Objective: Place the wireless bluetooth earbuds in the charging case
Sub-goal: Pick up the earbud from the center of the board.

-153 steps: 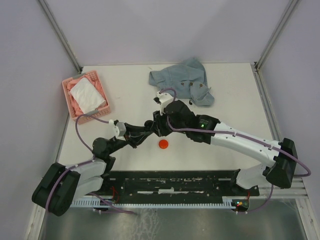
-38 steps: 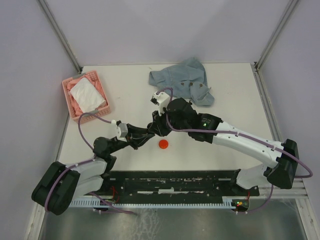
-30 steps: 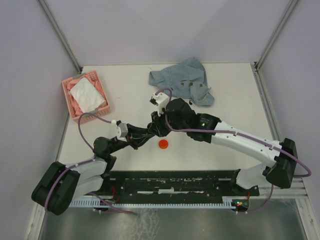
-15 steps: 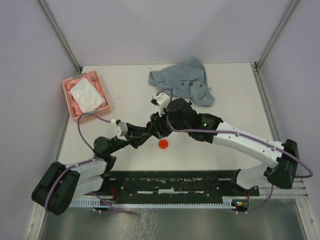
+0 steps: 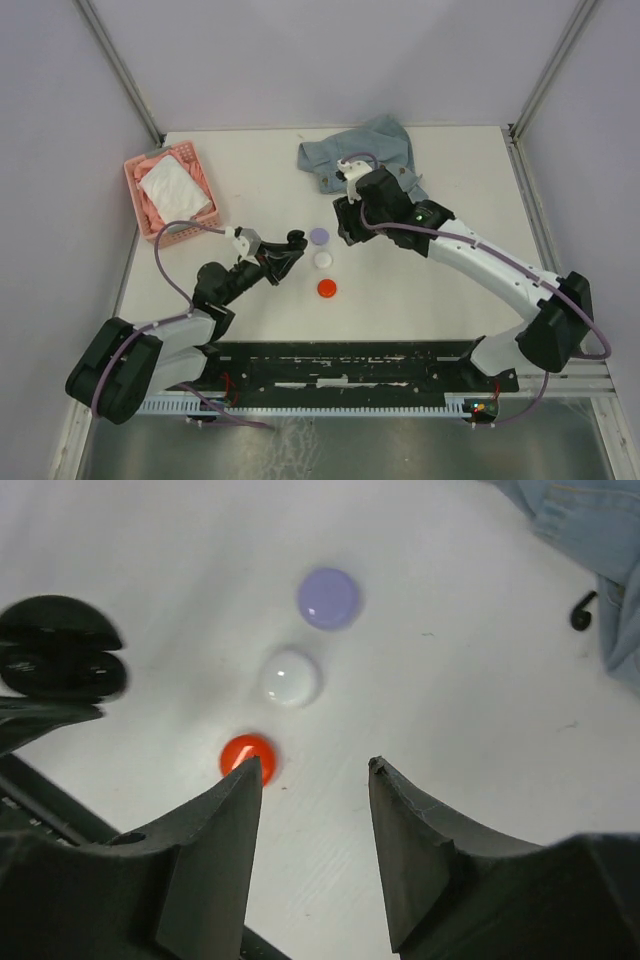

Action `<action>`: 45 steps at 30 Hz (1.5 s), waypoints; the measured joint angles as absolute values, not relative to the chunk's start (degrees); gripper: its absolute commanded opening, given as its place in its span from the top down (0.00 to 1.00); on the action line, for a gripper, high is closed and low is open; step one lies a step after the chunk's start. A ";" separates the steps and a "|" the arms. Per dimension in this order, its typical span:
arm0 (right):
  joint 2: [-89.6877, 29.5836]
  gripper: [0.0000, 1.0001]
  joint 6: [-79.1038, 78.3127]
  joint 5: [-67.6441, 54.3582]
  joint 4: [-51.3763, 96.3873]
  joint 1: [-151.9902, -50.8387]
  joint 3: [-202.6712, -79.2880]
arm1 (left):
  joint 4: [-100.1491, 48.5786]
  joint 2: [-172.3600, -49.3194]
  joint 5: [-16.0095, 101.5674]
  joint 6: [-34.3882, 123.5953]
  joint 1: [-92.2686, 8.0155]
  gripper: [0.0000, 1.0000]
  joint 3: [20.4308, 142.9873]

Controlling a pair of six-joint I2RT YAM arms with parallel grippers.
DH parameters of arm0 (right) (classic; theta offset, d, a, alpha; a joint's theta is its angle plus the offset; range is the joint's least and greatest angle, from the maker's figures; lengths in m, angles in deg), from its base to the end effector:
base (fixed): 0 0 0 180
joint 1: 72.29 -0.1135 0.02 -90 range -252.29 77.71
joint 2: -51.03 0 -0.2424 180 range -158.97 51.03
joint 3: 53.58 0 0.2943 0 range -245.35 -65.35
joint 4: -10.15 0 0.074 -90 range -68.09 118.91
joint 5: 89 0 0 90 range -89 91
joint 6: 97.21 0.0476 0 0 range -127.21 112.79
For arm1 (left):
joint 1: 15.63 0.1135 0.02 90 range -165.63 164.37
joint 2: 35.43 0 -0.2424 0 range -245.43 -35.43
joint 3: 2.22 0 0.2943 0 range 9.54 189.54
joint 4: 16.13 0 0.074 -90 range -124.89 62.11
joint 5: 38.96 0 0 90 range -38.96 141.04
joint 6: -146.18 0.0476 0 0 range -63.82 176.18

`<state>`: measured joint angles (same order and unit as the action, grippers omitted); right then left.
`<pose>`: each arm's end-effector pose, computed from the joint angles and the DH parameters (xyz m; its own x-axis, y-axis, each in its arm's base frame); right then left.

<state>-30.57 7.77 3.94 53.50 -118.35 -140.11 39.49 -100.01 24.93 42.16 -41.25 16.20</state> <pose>0.2606 0.2669 0.3031 -0.5952 -0.2457 -0.7651 -0.5563 0.8131 0.1717 0.2028 -0.1205 0.1393 -0.0451 -0.2196 -0.9745 0.7924 0.5862 -0.1688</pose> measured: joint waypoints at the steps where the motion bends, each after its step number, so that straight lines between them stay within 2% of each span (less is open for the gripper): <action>1: -31.62 0.45 7.36 4.88 53.57 -117.00 -139.84 | 38.72 -100.10 25.59 42.16 -41.25 0.97 16.50; 14: -50.42 0.52 5.98 10.67 47.36 -102.99 -137.68 | 33.04 -100.21 28.54 42.16 -41.25 0.97 18.25; 21: -61.13 0.54 6.64 11.54 43.56 -97.91 -141.79 | 32.16 -100.21 28.52 42.16 -41.25 0.97 18.27; 32: -69.24 0.57 6.92 11.72 42.12 -95.44 -151.84 | 32.21 -100.21 28.49 42.14 -41.25 0.97 18.27; 37: -73.04 0.64 6.92 11.41 43.45 -94.99 -156.17 | 32.18 -100.21 28.47 42.16 -41.25 0.97 18.27; 45: -73.65 0.82 7.23 9.82 45.44 -94.61 -157.37 | 32.18 -100.21 28.47 42.16 -41.25 0.97 18.27</action>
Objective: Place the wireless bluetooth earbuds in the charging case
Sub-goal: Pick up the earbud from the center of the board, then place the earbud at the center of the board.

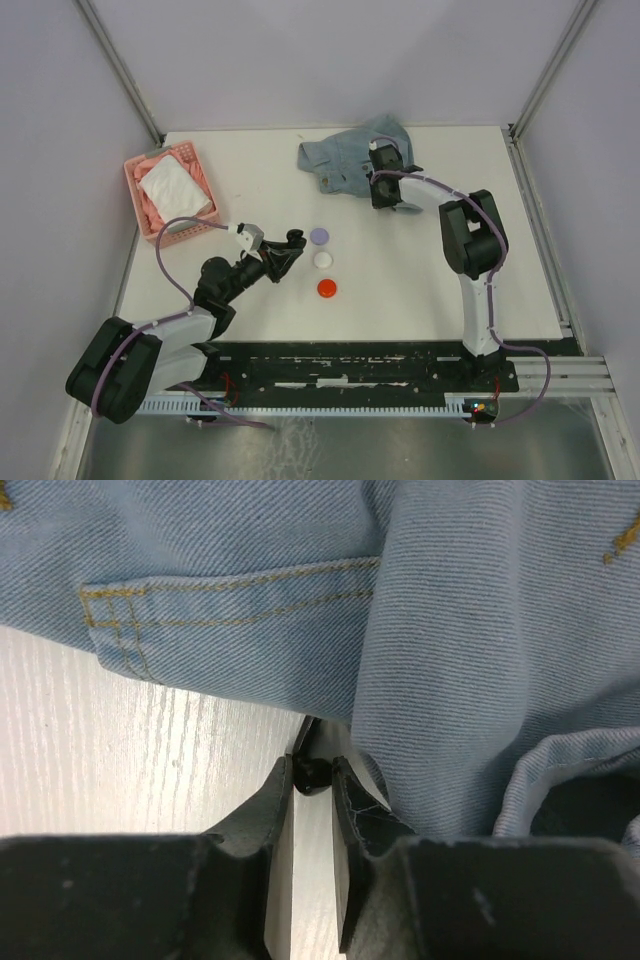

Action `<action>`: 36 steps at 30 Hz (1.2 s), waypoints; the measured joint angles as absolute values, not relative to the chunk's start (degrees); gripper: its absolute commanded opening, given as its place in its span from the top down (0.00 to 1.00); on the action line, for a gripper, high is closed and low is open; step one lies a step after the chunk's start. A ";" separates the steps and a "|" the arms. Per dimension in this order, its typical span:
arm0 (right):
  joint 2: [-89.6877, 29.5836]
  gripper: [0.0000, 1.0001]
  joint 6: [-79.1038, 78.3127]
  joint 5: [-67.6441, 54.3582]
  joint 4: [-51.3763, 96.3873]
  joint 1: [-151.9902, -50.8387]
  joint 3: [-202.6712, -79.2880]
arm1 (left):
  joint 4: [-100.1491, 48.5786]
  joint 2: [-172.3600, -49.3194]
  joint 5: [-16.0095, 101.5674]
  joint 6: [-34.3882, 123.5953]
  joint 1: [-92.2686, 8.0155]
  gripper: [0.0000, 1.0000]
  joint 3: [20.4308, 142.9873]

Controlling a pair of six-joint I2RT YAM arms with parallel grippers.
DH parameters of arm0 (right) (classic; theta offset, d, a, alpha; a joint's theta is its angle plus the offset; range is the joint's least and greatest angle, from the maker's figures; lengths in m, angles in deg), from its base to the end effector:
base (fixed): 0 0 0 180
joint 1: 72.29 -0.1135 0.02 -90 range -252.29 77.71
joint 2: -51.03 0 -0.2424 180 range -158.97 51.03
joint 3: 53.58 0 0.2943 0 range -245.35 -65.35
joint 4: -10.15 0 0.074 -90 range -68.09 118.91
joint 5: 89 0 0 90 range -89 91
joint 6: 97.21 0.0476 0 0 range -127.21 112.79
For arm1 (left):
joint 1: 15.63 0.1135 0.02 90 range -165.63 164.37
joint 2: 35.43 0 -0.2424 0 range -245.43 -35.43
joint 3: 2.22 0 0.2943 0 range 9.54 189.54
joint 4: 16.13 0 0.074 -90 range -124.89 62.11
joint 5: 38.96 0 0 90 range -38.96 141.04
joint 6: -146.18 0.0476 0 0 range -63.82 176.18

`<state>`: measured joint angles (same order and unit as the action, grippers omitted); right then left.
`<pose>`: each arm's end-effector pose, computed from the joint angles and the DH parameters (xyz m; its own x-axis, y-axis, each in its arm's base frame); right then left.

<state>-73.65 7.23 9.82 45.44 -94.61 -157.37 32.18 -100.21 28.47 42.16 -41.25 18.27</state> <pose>0.4655 0.1832 0.1073 -0.8182 -0.0695 -0.5708 -0.0953 0.9953 0.0154 0.2131 -0.1224 0.1356 -0.1190 -0.1910 -0.9743 0.7376 0.6399 -0.2156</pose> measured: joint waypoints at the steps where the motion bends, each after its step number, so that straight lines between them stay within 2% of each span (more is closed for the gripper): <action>1: -73.63 0.84 7.25 9.29 45.50 -94.61 -157.37 | 32.21 -100.21 28.47 42.16 -41.25 0.97 18.27; 9: -69.72 0.86 5.94 5.80 46.36 -95.71 -152.06 | 32.21 -100.18 28.43 42.16 -41.25 0.97 18.27; 16: -62.81 0.82 4.67 5.10 48.52 -102.55 -142.77 | 32.16 -98.76 28.41 42.16 -41.25 0.97 18.27; 24: -55.82 0.74 4.43 5.12 50.86 -111.33 -133.86 | 32.16 -97.19 28.41 42.21 -41.25 0.97 18.27; 30: -54.22 0.60 4.25 6.25 51.58 -111.93 -131.65 | 32.08 -96.58 28.39 42.27 -41.25 0.97 18.27; 36: -53.96 0.56 3.25 8.11 52.52 -111.93 -131.60 | 31.94 -96.23 28.41 42.36 -41.25 0.97 18.27</action>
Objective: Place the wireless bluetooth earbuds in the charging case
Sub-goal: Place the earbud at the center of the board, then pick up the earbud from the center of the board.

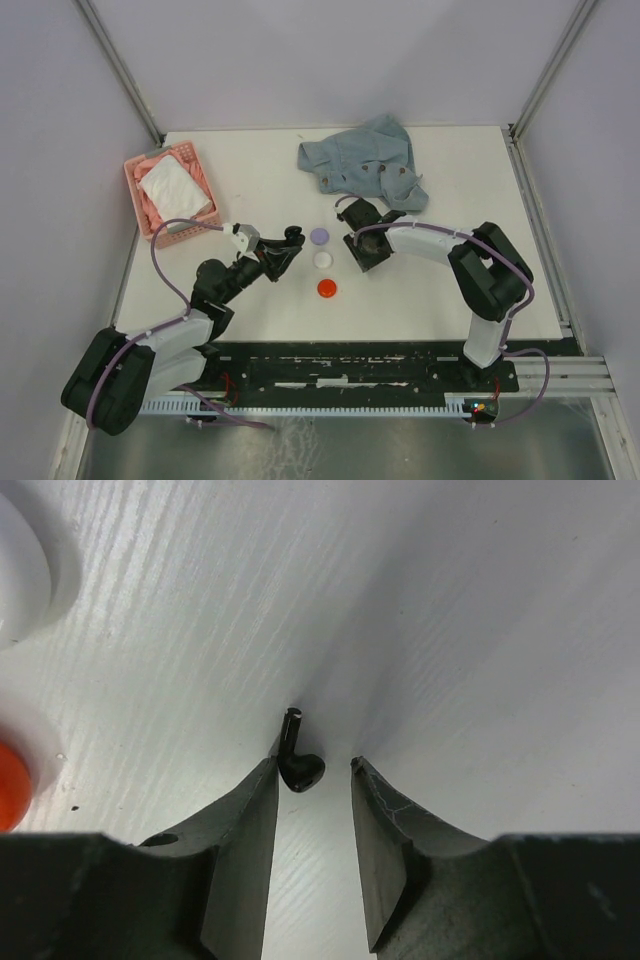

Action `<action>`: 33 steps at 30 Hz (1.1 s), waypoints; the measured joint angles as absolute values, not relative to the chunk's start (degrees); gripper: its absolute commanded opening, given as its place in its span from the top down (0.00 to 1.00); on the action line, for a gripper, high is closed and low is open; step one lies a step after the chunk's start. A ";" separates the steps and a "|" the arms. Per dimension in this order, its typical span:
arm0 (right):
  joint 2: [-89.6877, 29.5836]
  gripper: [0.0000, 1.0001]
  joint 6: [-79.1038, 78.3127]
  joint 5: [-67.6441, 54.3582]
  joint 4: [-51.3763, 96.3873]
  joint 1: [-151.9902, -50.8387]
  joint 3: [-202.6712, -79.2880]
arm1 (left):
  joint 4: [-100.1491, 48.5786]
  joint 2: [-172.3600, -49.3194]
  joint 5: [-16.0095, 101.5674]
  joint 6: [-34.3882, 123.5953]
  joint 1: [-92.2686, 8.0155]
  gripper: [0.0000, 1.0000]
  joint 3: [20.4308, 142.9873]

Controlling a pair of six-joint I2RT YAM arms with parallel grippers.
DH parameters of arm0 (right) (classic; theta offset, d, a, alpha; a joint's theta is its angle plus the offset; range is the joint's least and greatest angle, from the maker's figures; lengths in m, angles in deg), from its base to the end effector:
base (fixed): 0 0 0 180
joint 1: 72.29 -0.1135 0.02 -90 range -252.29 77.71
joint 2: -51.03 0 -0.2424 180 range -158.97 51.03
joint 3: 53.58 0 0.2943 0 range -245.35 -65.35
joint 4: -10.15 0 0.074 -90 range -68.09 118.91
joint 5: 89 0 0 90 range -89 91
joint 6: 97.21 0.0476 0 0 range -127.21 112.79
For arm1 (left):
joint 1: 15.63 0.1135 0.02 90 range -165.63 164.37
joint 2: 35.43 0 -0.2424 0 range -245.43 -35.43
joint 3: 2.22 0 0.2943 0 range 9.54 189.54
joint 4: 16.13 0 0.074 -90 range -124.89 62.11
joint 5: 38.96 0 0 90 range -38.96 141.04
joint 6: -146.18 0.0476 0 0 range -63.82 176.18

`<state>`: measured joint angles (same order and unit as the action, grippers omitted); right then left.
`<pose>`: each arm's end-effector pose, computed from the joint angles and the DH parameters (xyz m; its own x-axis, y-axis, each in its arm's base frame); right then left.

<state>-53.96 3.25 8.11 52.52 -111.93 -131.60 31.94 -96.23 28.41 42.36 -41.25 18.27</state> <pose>0.3024 0.2428 0.1007 -0.8174 -0.4432 -0.3680 -0.4587 0.8872 -0.0498 0.2112 -0.1216 0.1506 -0.0592 -0.2161 -0.9746 0.7505 0.6341 -0.1862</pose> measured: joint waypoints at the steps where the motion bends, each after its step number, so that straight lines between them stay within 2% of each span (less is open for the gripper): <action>1: -53.92 0.56 3.12 8.48 52.72 -111.93 -131.60 | 31.92 -96.23 28.41 42.36 -41.25 0.97 18.27; 8: -53.44 0.53 1.67 12.79 55.71 -111.64 -131.56 | 31.75 -96.23 28.39 42.36 -41.25 0.97 18.27; 22: -51.34 0.53 4.54 15.26 55.82 -105.65 -131.08 | 31.75 -96.23 28.41 42.38 -41.25 0.97 18.27; 33: -43.51 0.55 22.02 11.98 52.89 -105.74 -128.61 | 31.75 -96.23 27.99 42.38 -41.25 0.97 18.27</action>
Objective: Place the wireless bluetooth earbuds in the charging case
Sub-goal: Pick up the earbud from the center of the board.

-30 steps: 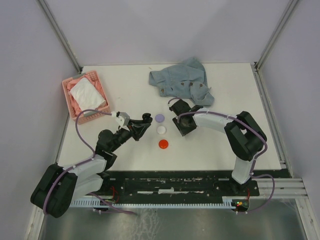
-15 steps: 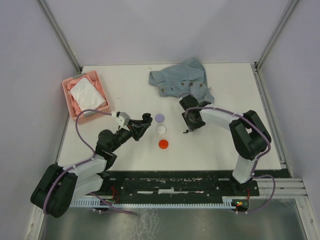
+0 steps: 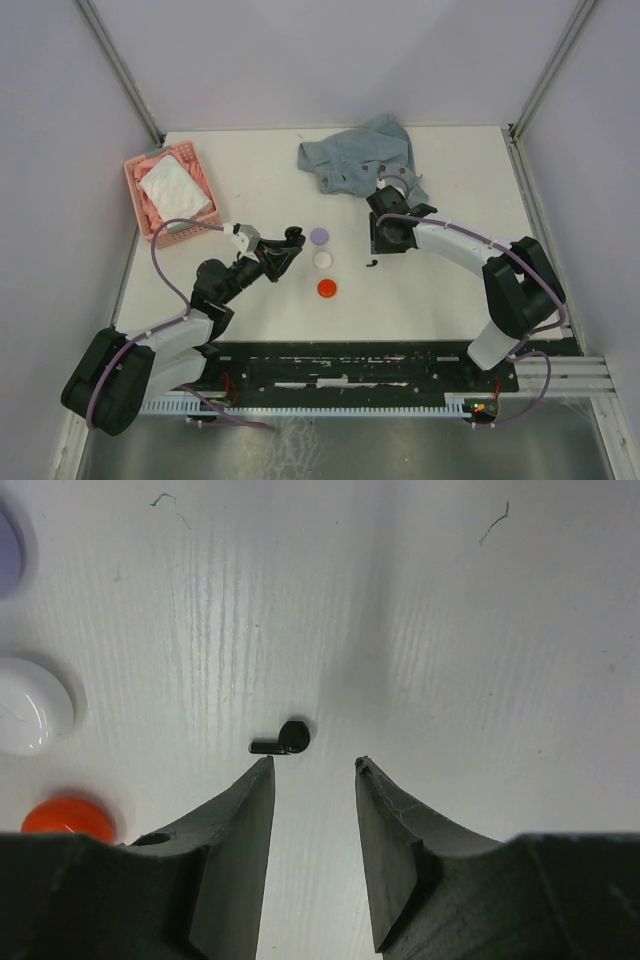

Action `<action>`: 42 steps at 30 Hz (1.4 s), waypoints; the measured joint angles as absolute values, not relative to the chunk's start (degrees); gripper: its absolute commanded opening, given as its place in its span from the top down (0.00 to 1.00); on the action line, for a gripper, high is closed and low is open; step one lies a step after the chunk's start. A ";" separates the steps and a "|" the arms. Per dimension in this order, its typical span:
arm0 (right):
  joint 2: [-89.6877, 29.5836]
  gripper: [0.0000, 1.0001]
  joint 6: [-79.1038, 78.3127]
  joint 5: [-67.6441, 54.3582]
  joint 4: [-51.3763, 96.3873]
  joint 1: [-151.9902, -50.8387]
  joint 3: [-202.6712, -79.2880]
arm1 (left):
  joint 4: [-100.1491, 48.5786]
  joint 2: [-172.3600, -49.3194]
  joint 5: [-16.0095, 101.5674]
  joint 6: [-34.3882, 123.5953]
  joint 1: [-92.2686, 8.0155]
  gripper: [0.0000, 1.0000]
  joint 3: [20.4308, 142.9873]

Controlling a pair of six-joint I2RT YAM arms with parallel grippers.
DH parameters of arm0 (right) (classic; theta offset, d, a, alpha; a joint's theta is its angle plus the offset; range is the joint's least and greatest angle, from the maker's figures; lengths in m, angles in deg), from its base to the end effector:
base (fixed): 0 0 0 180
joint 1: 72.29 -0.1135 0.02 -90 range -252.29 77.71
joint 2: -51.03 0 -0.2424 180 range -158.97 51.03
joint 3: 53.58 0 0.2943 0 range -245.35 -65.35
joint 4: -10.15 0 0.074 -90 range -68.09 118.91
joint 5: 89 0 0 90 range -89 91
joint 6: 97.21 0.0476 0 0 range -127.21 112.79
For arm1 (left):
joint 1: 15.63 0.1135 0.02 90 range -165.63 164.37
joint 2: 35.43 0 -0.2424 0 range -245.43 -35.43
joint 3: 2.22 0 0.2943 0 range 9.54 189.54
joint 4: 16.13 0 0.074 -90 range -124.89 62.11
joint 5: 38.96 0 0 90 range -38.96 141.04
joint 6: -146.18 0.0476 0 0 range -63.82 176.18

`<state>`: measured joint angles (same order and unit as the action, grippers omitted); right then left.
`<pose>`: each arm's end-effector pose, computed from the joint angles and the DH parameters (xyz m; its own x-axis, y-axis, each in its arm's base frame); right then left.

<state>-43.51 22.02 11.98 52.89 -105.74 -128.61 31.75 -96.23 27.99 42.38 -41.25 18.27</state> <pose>0.3161 0.1979 0.1500 -0.8725 -0.0019 -0.4886 -0.0471 0.9957 0.0803 0.2110 -0.1219 0.1502 -0.0630 -0.2132 -0.9750 0.7546 0.6292 -0.1864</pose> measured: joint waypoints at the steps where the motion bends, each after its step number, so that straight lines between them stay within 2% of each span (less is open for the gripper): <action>1: -43.67 0.55 23.51 11.81 52.61 -105.78 -128.41 | 31.75 -96.23 27.99 42.38 -41.25 0.97 18.27; 10: -47.05 0.58 33.10 11.52 50.79 -105.94 -127.32 | 31.73 -96.25 26.99 42.38 -41.25 0.97 18.27; 18: -50.62 0.66 35.53 11.46 49.24 -105.94 -127.32 | 31.73 -96.56 26.44 42.38 -41.25 0.97 18.27; 24: -51.38 0.68 35.62 11.11 48.32 -106.13 -127.50 | 31.73 -96.58 26.40 42.38 -41.25 0.97 18.27; 37: -53.02 0.63 34.29 11.28 50.58 -109.52 -130.03 | 31.75 -96.78 25.41 42.38 -41.25 0.97 18.27; 42: -53.72 0.64 32.82 12.09 53.22 -110.90 -131.32 | 31.75 -96.78 25.39 42.38 -41.25 0.97 18.27</action>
<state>-53.72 32.82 12.09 53.22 -110.90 -131.32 31.75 -96.78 25.39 42.38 -41.25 18.27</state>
